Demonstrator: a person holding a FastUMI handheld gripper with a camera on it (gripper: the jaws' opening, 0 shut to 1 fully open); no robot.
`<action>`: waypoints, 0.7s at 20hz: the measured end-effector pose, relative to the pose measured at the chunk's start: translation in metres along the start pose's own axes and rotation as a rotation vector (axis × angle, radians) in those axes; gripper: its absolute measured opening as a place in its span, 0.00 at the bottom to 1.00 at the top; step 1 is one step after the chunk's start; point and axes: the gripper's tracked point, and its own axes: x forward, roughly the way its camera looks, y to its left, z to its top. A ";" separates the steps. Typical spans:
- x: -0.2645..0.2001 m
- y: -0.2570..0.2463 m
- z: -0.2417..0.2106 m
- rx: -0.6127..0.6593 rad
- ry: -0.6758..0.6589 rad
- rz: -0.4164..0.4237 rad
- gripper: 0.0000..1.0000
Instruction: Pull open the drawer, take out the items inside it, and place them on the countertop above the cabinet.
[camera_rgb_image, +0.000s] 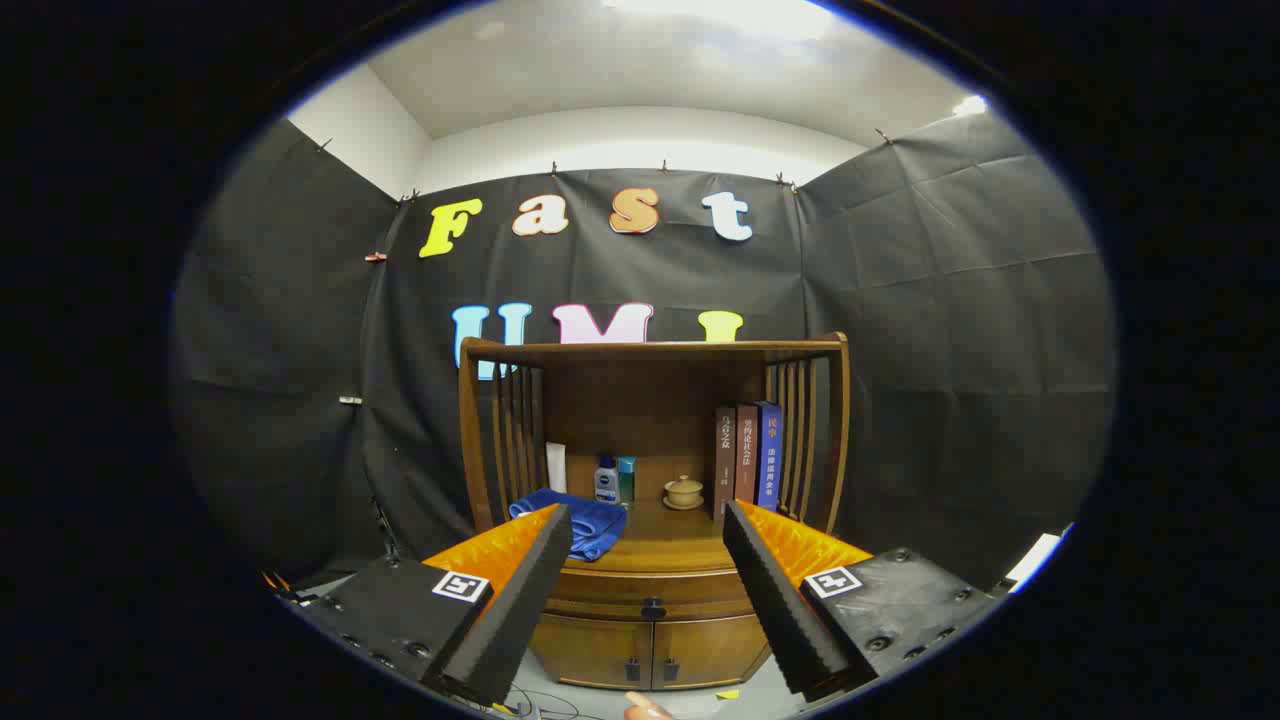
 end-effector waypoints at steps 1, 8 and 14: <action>0.000 0.001 -0.001 0.000 0.003 0.001 0.99; -0.005 0.011 0.006 -0.017 -0.009 0.013 0.99; -0.007 0.012 0.009 -0.023 0.000 0.012 0.98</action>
